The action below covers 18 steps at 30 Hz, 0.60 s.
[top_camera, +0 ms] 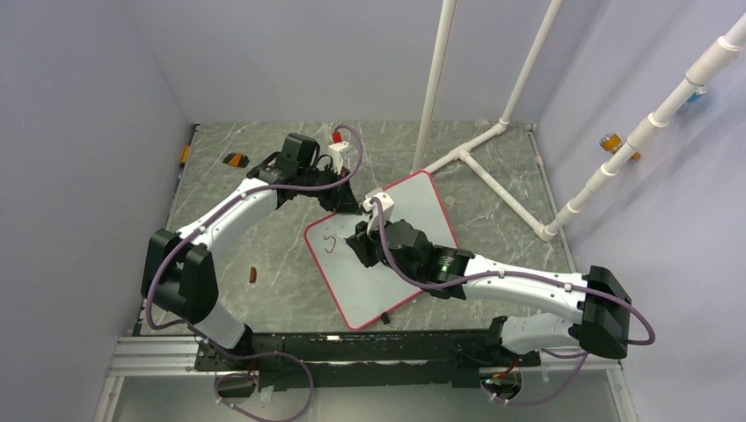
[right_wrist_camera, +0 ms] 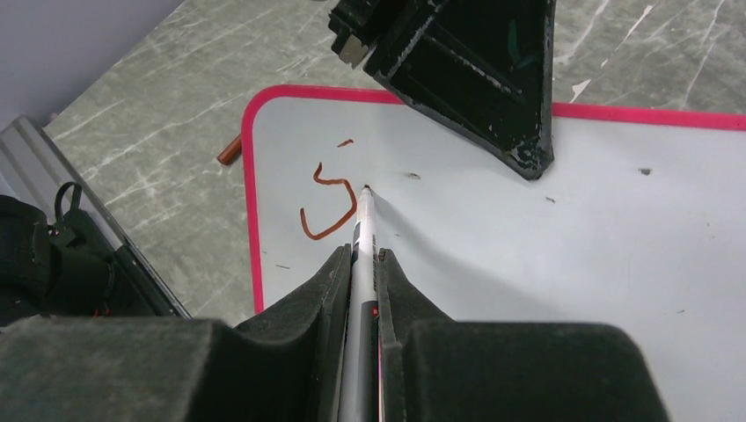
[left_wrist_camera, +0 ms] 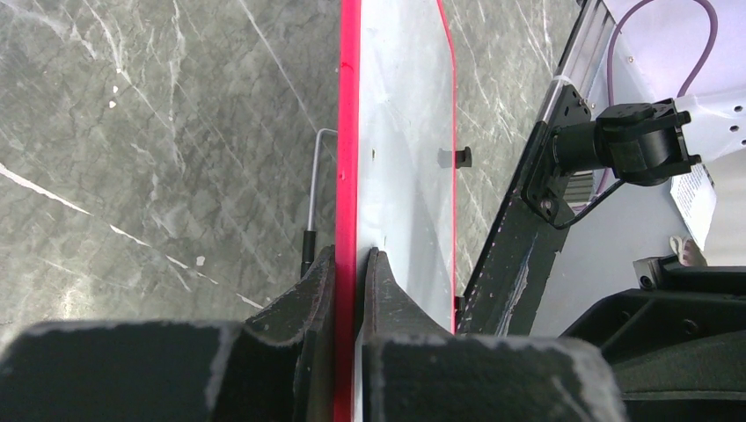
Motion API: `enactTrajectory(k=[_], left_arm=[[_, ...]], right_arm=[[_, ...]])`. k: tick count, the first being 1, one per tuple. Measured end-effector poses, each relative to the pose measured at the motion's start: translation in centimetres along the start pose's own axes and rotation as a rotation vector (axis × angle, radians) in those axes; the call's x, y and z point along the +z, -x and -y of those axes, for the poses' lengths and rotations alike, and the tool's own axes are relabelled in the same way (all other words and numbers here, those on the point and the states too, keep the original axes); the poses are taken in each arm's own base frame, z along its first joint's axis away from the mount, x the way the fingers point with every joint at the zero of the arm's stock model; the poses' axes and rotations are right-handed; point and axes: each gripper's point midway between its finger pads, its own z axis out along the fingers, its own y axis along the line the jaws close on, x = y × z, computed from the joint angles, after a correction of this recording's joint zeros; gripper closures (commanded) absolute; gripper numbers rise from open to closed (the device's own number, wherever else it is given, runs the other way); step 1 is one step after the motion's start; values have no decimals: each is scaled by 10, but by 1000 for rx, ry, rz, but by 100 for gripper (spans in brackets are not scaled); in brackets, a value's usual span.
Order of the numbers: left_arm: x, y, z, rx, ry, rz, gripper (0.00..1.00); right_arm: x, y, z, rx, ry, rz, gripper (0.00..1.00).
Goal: Write a sentence on the whiteboard
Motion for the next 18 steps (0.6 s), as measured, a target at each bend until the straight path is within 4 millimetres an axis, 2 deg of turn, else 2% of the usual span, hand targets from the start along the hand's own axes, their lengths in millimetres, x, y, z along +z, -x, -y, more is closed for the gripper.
enactTrajectory(k=[10,18], left_arm=[[0,0,0,0,1,-1,100],[0,0,0,1,2,-1,100]], right_arm=[[-11,-14,6,37,-1,-13,100],[-11,-14,6,44,-3,-13,100]])
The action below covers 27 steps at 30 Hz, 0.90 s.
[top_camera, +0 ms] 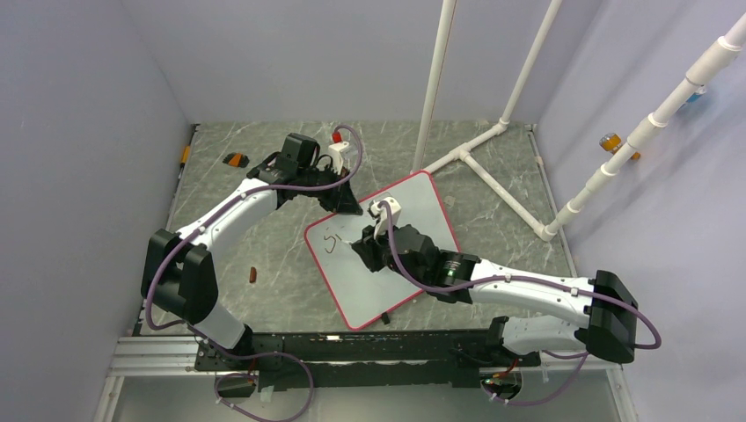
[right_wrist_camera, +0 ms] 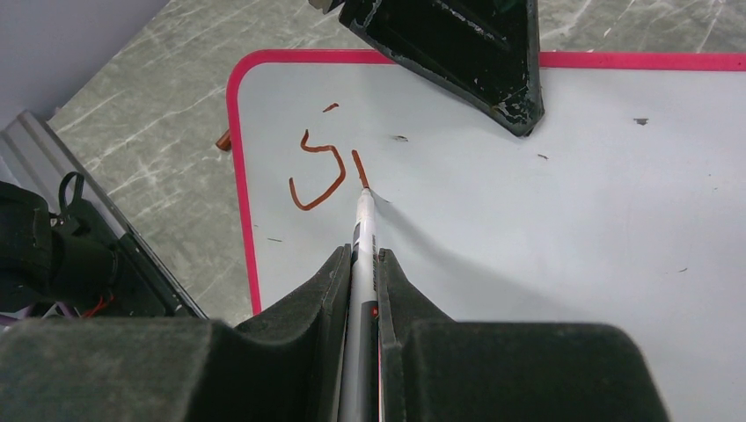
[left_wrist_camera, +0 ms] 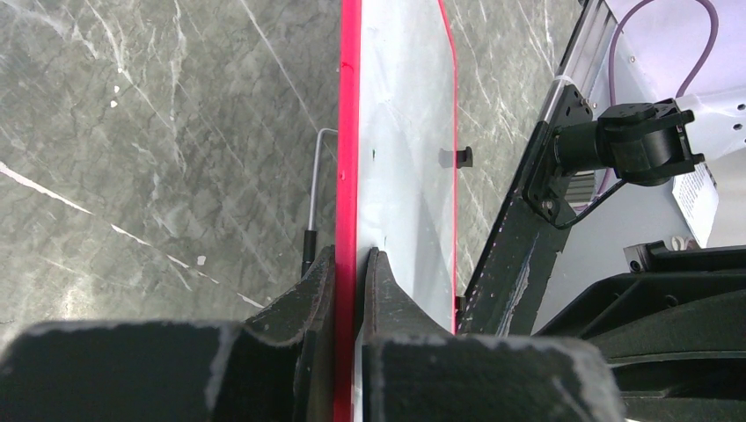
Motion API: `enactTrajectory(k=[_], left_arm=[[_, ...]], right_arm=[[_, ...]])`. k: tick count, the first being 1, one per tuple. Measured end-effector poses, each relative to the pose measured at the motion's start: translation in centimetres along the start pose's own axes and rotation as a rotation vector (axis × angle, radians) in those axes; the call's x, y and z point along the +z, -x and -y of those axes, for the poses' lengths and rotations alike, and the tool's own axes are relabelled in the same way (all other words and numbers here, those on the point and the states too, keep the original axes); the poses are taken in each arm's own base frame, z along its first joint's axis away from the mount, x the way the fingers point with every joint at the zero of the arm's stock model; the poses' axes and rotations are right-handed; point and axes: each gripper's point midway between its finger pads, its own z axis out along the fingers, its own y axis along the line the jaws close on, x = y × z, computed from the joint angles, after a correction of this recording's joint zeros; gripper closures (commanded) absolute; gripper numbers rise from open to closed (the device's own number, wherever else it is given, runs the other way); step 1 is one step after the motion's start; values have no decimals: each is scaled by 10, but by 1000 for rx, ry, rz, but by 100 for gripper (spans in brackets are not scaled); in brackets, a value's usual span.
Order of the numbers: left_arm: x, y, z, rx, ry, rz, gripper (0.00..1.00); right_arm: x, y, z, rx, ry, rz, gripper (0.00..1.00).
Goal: Write a sentence on the whiteboard
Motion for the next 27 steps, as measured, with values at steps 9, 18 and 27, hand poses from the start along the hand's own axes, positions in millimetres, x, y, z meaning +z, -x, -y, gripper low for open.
enactTrajectory(k=[9,18,27], left_arm=[[0,0,0,1,1,0,100],[0,0,0,1,2,-1,100],[0,-1,0,0,4,-2,100]], right_arm=[[7,9,-5,-8,2,8,100],[11,20,-3,-9,-29,27,100],[11,21,5,0,-65,21,100]])
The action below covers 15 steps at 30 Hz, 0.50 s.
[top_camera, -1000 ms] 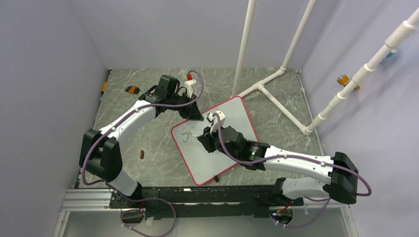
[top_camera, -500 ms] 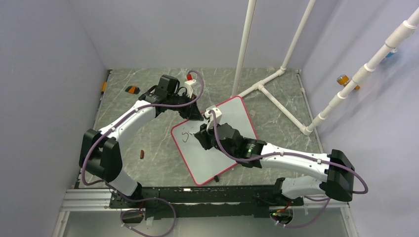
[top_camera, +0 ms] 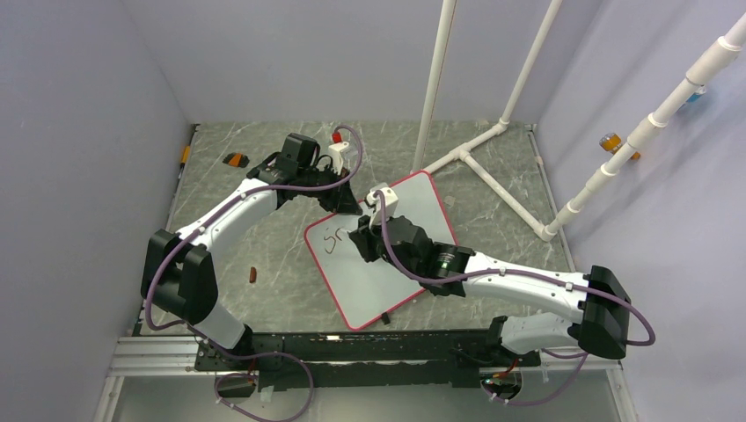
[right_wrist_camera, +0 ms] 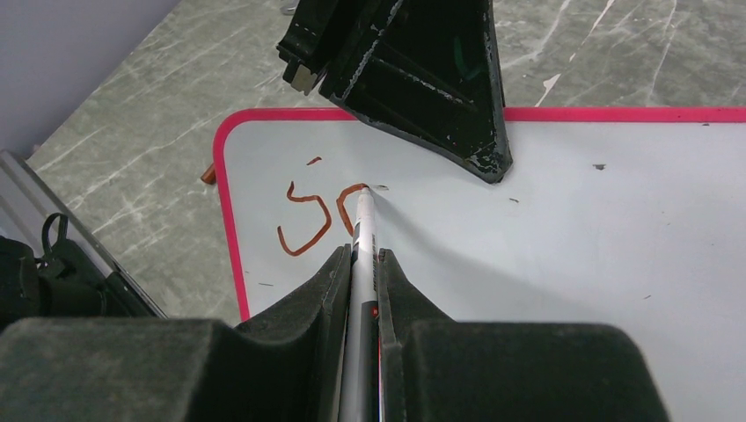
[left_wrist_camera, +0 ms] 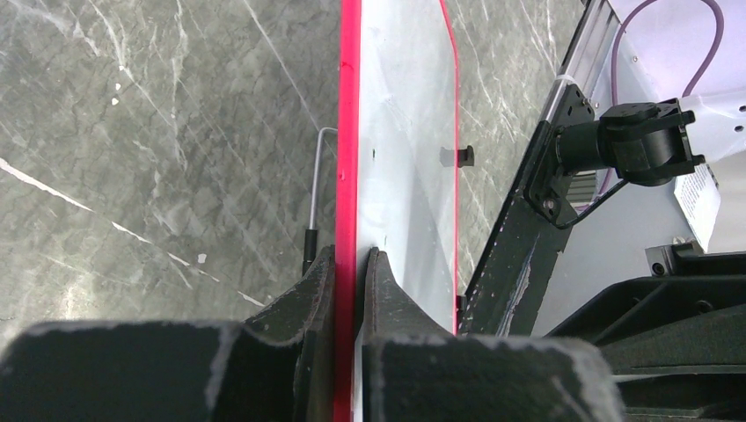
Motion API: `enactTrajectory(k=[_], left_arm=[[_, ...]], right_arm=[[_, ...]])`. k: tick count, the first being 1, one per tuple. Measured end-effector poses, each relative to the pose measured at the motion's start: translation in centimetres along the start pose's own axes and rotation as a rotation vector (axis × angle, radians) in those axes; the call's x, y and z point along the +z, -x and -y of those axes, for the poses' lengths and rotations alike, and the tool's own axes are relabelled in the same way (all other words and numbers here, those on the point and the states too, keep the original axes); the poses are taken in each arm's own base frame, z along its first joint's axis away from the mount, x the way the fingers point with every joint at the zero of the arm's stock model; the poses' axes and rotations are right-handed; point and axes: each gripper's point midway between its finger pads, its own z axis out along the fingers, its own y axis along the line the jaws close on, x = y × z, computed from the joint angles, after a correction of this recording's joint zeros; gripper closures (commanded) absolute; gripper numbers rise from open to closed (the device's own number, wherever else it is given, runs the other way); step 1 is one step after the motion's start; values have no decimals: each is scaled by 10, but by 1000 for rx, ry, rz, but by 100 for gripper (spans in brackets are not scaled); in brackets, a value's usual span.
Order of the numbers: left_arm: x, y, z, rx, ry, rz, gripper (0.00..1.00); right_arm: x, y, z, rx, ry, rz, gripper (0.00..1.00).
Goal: Write a sentence on the whiteboard
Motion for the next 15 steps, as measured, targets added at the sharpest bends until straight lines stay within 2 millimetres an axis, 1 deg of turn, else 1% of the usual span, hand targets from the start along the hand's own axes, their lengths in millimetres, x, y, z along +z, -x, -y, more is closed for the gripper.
enactTrajectory(k=[4,11,15], left_arm=[[0,0,0,-2,2,-2,100],[0,0,0,-1,3,-1,100],[0,0,0,-1,4,-2,100]], right_arm=[[-2,-1,1,8,-1,-5,100],[-11,-14,7,29,0,-30,100],[-13,-17,8,34,-2,-37,100]])
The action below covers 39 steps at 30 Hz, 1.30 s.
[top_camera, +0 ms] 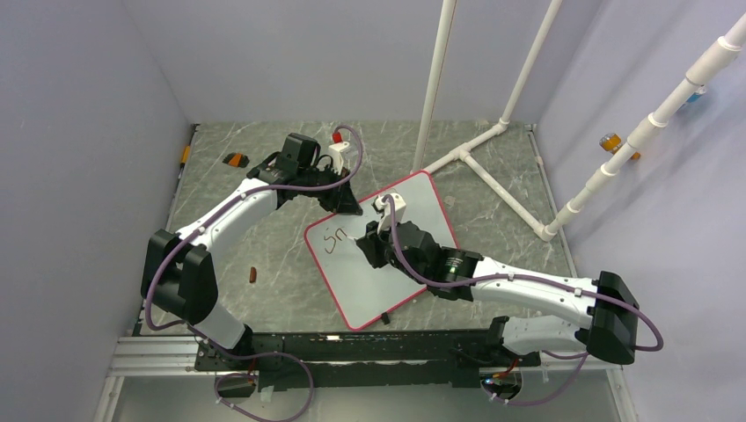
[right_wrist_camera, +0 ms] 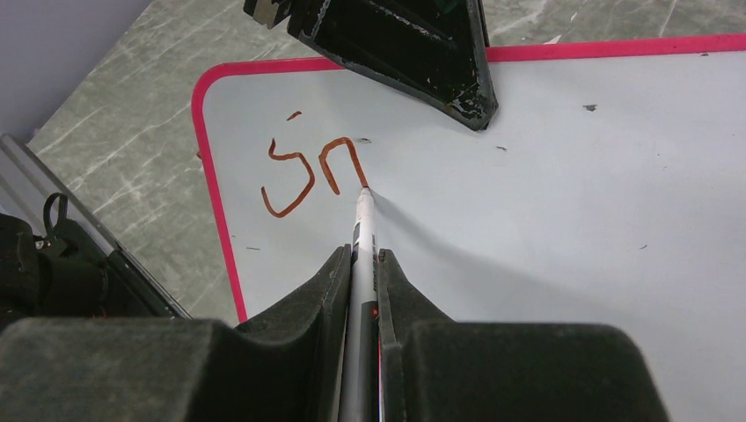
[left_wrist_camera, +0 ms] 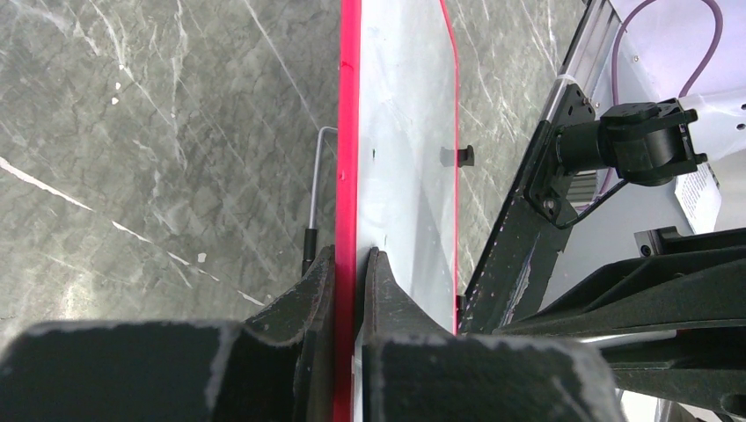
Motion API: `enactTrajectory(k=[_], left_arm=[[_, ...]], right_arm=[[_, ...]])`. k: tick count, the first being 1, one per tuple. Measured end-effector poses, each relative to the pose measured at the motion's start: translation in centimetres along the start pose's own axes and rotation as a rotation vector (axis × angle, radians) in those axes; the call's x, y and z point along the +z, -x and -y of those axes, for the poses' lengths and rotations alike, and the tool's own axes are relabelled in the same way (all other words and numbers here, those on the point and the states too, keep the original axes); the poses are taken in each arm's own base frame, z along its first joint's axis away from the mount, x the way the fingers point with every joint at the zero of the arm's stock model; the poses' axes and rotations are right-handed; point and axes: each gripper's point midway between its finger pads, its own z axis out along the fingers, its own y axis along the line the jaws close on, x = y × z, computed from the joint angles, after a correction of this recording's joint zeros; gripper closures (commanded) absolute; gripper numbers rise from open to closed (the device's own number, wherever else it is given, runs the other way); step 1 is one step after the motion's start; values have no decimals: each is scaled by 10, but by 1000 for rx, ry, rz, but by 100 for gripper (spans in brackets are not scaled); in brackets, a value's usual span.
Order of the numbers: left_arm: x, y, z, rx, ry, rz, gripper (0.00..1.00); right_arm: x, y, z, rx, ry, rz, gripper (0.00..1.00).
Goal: Write a sentence on the whiteboard
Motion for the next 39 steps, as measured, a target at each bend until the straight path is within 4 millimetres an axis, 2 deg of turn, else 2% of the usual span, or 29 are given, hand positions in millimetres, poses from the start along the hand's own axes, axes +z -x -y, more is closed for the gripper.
enactTrajectory(k=[8,20,39], left_arm=[[0,0,0,1,2,-1,100],[0,0,0,3,2,0,100],[0,0,-2,8,8,0,100]], right_arm=[[1,0,0,-1,-2,-2,100],[9,13,-7,-10,-4,7,100],[13,22,4,27,-34,20,100]])
